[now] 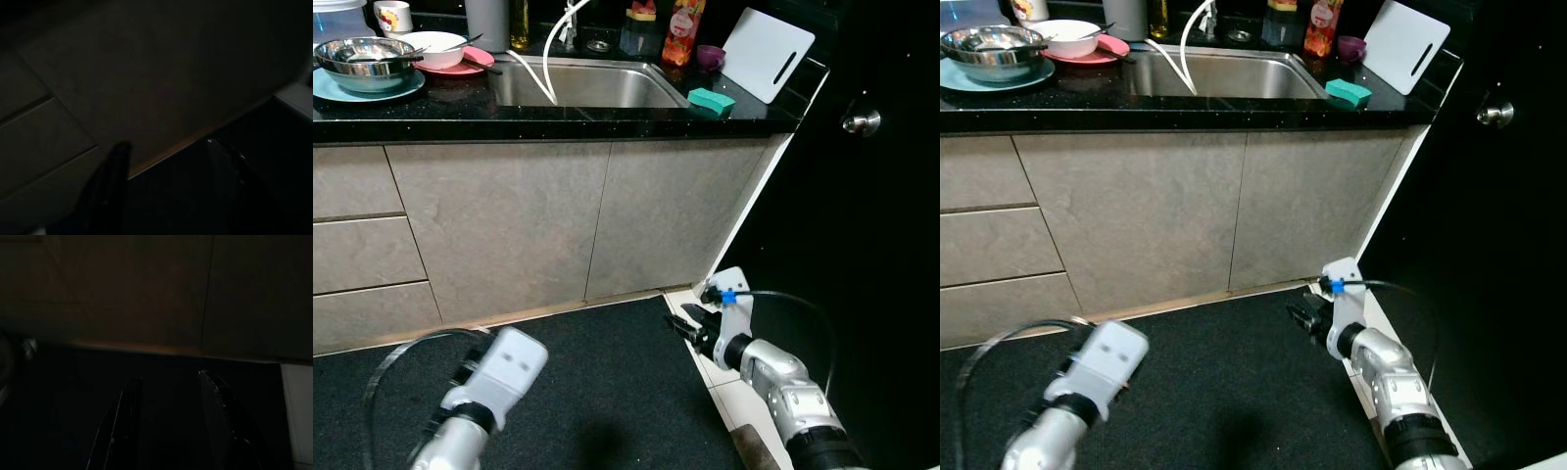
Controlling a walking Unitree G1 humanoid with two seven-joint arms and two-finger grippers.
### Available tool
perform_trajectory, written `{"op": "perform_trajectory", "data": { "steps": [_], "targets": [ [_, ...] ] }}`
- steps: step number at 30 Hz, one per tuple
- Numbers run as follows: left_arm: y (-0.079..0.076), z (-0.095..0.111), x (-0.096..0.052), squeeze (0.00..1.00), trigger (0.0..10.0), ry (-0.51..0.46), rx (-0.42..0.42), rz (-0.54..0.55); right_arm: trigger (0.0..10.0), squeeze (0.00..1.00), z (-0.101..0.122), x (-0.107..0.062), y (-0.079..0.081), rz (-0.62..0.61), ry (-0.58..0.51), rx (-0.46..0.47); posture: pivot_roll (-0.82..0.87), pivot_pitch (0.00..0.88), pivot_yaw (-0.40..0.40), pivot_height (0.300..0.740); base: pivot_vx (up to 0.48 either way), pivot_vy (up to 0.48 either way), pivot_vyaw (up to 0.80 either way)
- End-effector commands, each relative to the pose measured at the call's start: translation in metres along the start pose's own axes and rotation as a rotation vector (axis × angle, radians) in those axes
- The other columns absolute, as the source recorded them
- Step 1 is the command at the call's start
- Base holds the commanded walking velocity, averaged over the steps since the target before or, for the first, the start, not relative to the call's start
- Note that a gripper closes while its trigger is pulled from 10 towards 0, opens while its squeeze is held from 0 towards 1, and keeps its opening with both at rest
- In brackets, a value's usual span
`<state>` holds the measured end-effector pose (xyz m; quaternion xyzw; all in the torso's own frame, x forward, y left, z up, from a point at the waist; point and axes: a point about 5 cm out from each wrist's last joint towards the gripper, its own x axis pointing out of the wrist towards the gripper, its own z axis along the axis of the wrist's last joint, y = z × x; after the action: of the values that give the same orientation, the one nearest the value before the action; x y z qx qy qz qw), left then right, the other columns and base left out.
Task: Kitchen organization
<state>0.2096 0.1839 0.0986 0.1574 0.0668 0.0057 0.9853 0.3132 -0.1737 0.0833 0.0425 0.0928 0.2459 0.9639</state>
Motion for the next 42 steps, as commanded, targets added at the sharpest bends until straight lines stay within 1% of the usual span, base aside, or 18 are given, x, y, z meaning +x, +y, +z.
{"op": "perform_trajectory", "data": {
  "steps": [1, 2, 3, 7, 8, 9, 10, 13, 16, 18, 22, 26, 31, 32, 35, 36, 38, 42],
  "targets": [
    [0.02, -0.005, 0.004, 0.0, 10.0, 0.004, -0.133, 0.119, 10.0, 0.0, 0.005, 0.0, -0.007, -0.043, -0.024, 0.064, 0.18, 0.0, -0.109, 0.74, 0.0, 0.0, 0.0],
    [0.034, -0.011, 0.008, 0.0, 10.0, 0.016, -0.268, 0.204, 10.0, 0.0, 0.01, 0.004, -0.007, -0.054, -0.051, 0.089, 0.17, 0.0, -0.103, 0.74, 0.0, 0.0, 0.0],
    [0.038, -0.014, 0.01, 0.0, 10.0, 0.025, -0.308, 0.223, 10.0, 0.0, 0.012, 0.005, -0.006, -0.056, -0.062, 0.096, 0.17, 0.0, -0.102, 0.74, 0.0, 0.0, 0.0],
    [0.044, -0.015, 0.015, 0.0, 10.0, 0.017, -0.32, 0.227, 10.0, 0.0, 0.017, 0.01, -0.002, -0.044, -0.088, 0.127, 0.16, 0.0, -0.094, 0.74, 0.0, 0.0, 0.0],
    [0.044, -0.016, 0.019, 0.0, 10.0, 0.023, -0.374, 0.223, 10.0, 0.0, 0.018, 0.012, 0.0, -0.047, -0.099, 0.132, 0.16, 0.0, -0.091, 0.74, 0.0, 0.0, 0.0],
    [0.037, -0.015, 0.027, 0.0, 10.0, 0.044, -0.474, 0.189, 10.0, 0.0, 0.022, 0.016, 0.001, -0.071, -0.117, 0.106, 0.16, 0.0, -0.088, 0.74, 0.0, 0.0, 0.0],
    [0.032, -0.013, 0.03, 0.0, 10.0, 0.052, -0.509, 0.166, 10.0, 0.0, 0.024, 0.017, 0.001, -0.083, -0.123, 0.087, 0.16, 0.0, -0.088, 0.74, 0.0, 0.0, 0.0],
    [0.021, -0.007, 0.035, 0.0, 10.0, 0.044, -0.579, 0.111, 10.0, 0.0, 0.026, 0.019, 0.0, -0.107, -0.121, 0.049, 0.16, 0.0, -0.089, 0.74, 0.0, 0.0, 0.0],
    [0.003, 0.002, 0.042, 0.0, 10.0, 0.029, -0.659, 0.073, 10.0, 0.0, 0.026, 0.024, -0.005, -0.182, -0.103, 0.073, 0.17, 0.0, -0.091, 0.74, 0.0, 0.0, 0.0],
    [-0.003, 0.012, 0.047, 0.0, 10.0, -0.004, -0.657, 0.05, 10.0, 0.0, 0.03, 0.025, -0.009, -0.197, -0.11, 0.09, 0.18, 0.0, -0.1, 0.74, 0.0, 0.0, 0.0],
    [-0.003, 0.008, 0.048, 0.0, 10.0, 0.009, -0.664, 0.047, 10.0, 0.0, 0.03, 0.025, -0.006, -0.129, -0.127, 0.178, 0.18, 0.0, -0.102, 0.74, 0.0, 0.0, 0.0],
    [0.0, 0.007, 0.047, 0.0, 10.0, 0.004, -0.695, 0.042, 10.0, 0.0, 0.028, 0.024, -0.007, -0.134, -0.127, 0.197, 0.17, 0.0, -0.102, 0.74, 0.0, 0.0, 0.0],
    [-0.002, 0.007, 0.037, 0.0, 10.0, 0.001, -0.64, -0.05, 10.0, 0.0, 0.022, 0.022, -0.013, -0.167, -0.082, 0.223, 0.16, 0.0, -0.109, 0.74, 0.0, 0.0, 0.0],
    [-0.003, 0.006, 0.034, 0.0, 10.0, 0.005, -0.619, -0.064, 10.0, 0.0, 0.017, 0.02, -0.016, -0.206, -0.018, 0.2, 0.16, 0.0, -0.11, 0.74, 0.0, 0.0, 0.0],
    [-0.003, 0.003, 0.029, 0.0, 10.0, 0.014, -0.589, -0.071, 10.0, 0.0, 0.015, 0.016, -0.019, -0.233, 0.0, 0.16, 0.16, 0.0, -0.116, 0.74, 0.0, 0.0, 0.0],
    [-0.004, 0.002, 0.025, 0.0, 10.0, 0.012, -0.563, -0.079, 10.0, 0.0, 0.019, 0.013, -0.024, -0.318, -0.019, 0.022, 0.16, 0.0, -0.121, 0.74, 0.0, 0.0, 0.0],
    [-0.004, 0.0, 0.023, 0.0, 10.0, 0.011, -0.56, -0.078, 10.0, 0.0, 0.017, 0.012, -0.022, -0.294, -0.025, 0.101, 0.16, 0.0, -0.124, 0.74, 0.0, 0.0, 0.0],
    [-0.003, -0.002, 0.025, 0.0, 10.0, 0.01, -0.571, -0.057, 10.0, 0.0, 0.017, 0.012, -0.021, -0.279, -0.049, 0.159, 0.16, 0.0, -0.131, 0.74, 0.0, 0.0, 0.0]
  ]
}}
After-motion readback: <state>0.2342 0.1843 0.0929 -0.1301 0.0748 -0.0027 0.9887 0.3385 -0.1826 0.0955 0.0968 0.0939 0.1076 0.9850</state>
